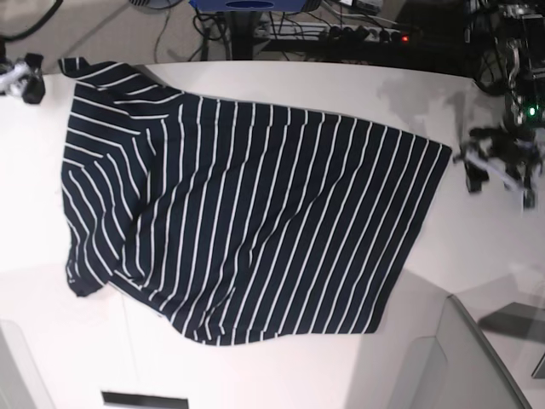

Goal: Layout the t-shirt on the table in an organized manner, then fold the t-shirt properly
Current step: 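Grasp opposite shirt edges with both grippers and pull them apart, then hold the shirt edges with both grippers and stretch the shirt flat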

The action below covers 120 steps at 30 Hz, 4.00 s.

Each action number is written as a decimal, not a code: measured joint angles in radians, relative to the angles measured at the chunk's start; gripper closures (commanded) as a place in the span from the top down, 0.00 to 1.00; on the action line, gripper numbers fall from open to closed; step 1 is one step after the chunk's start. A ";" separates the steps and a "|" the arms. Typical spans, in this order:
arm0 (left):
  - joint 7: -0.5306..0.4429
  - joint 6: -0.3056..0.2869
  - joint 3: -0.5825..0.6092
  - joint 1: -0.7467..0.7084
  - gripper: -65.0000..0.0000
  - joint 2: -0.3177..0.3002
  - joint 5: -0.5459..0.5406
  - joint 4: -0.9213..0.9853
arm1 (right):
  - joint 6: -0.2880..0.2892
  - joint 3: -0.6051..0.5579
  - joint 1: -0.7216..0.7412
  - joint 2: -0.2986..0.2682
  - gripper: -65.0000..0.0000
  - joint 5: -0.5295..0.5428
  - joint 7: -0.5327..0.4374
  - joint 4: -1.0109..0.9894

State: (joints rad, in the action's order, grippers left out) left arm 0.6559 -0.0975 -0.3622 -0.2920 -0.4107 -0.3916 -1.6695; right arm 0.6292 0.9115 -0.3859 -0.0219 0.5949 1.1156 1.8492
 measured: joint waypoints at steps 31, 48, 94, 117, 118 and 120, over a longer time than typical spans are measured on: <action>-0.348 -0.008 0.313 0.205 0.00 0.142 0.383 0.500 | -0.186 -0.349 0.158 -0.174 0.01 0.055 -0.419 -0.675; -0.303 -0.011 0.314 0.360 0.00 0.150 0.440 0.439 | -0.410 -0.579 0.301 -0.208 0.01 0.027 -0.340 -0.443; -0.266 -0.023 0.411 0.203 0.00 0.293 0.652 0.368 | -0.598 -0.610 0.501 -0.340 0.03 0.027 -0.578 -0.694; -0.248 -0.014 0.342 0.114 0.00 0.238 0.653 0.262 | -0.240 -0.642 0.493 -0.252 0.05 0.023 -0.583 -0.734; -0.251 -0.014 0.346 0.145 0.00 0.238 0.652 0.262 | -0.256 -0.640 0.479 -0.249 0.02 0.029 -0.584 -0.730; -0.272 -0.021 0.349 0.206 0.00 0.244 0.652 0.289 | -0.301 -0.634 0.465 -0.246 0.00 0.021 -0.586 -0.749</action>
State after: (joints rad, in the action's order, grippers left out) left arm 0.3840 -0.1184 -0.0128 -0.0860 -0.1665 0.2607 -1.3804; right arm 0.3286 0.2775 0.0788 -0.2684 0.6159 0.5301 1.1004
